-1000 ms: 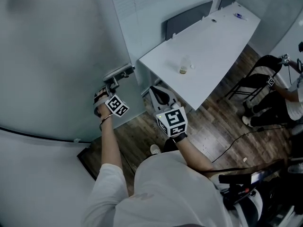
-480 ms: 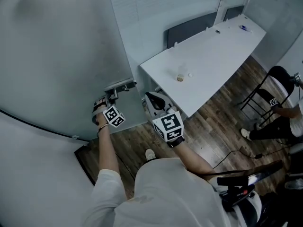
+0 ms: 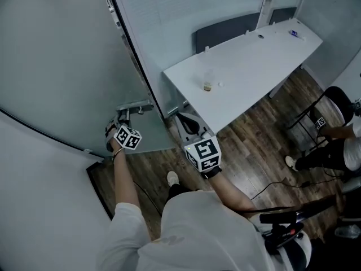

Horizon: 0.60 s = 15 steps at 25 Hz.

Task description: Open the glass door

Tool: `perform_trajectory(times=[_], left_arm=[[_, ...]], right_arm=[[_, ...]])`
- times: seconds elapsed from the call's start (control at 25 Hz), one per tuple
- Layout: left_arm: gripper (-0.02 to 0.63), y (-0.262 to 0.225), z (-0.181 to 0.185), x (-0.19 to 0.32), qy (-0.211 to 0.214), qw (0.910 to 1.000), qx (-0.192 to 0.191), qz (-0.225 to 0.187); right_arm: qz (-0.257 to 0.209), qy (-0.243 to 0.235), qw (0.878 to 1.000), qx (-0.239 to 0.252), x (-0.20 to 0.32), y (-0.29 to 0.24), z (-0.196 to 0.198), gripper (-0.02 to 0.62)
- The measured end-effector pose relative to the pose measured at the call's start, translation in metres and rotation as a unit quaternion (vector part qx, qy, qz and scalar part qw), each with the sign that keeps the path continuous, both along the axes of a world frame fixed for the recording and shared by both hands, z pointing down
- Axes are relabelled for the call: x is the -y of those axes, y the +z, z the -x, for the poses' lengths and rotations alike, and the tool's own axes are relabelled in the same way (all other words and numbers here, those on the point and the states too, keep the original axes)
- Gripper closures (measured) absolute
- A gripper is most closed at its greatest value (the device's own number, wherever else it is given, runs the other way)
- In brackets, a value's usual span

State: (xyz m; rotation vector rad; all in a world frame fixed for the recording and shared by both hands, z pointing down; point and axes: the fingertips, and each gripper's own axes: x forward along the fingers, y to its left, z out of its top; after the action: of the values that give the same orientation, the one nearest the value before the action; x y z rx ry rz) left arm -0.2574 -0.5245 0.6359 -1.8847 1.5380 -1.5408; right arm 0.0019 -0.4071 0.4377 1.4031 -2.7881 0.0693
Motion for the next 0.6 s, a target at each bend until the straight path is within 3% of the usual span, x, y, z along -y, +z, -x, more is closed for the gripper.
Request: perform_trajectory(times=[0.12, 0.32, 0.6], left_arm=[[0.445, -0.003, 0.001, -0.031, -0.020, 0.9996, 0.010, -0.016], [0.445, 0.000, 0.002, -0.078, -0.026, 0.9989, 0.040, 0.001], [0.445, 0.006, 0.016, -0.155, -0.055, 0.9955, 0.075, 0.017]], right_arm=[[0.010, -0.015, 1.000, 0.008, -0.023, 0.010, -0.013, 0.594], [0.034, -0.037, 0.999, 0.022, -0.055, 0.029, -0.027, 0.594], [0.030, -0.089, 0.995, 0.034, -0.089, 0.024, -0.010, 0.594]])
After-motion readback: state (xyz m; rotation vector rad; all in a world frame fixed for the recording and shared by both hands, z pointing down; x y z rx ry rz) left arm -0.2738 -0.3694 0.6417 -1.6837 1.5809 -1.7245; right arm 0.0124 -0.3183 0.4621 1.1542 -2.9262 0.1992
